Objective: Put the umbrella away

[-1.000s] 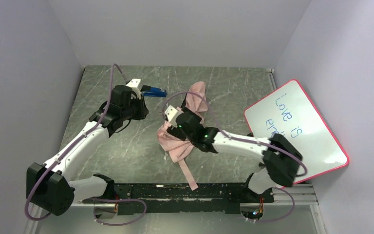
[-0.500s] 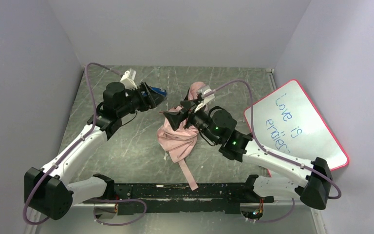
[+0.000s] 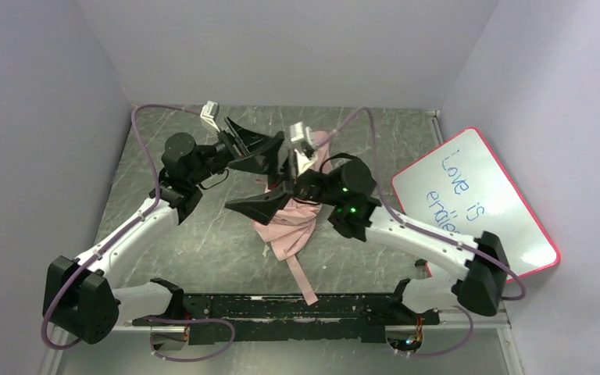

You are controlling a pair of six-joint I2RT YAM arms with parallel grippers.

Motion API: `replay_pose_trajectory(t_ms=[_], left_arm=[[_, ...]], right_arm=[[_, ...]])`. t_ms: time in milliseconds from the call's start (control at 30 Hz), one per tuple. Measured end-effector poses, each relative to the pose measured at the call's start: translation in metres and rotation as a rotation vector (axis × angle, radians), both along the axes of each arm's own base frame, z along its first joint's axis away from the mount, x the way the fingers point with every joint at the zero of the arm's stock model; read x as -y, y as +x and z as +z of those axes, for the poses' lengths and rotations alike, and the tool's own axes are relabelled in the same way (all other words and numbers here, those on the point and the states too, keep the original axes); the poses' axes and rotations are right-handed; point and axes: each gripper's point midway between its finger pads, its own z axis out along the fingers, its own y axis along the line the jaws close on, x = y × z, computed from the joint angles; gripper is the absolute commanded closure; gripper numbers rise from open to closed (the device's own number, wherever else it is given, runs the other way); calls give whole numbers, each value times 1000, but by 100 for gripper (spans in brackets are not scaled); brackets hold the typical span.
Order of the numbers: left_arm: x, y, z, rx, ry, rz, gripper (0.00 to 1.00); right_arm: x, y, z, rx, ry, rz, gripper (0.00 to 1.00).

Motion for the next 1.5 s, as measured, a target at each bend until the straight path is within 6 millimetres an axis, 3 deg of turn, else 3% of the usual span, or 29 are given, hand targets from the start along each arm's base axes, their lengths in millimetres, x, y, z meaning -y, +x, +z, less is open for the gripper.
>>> replay_pose_trajectory(t_ms=[167, 500, 967, 1500], left_arm=[[13, -12, 11, 13, -57, -85, 8], [20, -16, 9, 41, -24, -109, 7], [18, -15, 11, 92, 63, -94, 7], [18, -17, 15, 115, 55, -95, 7]], right_arm=[[-24, -16, -6, 36, -29, 158, 0], [-29, -27, 13, 50, -28, 157, 0], [-33, -16, -1, 43, -123, 49, 0], [-30, -16, 6, 26, -106, 38, 0]])
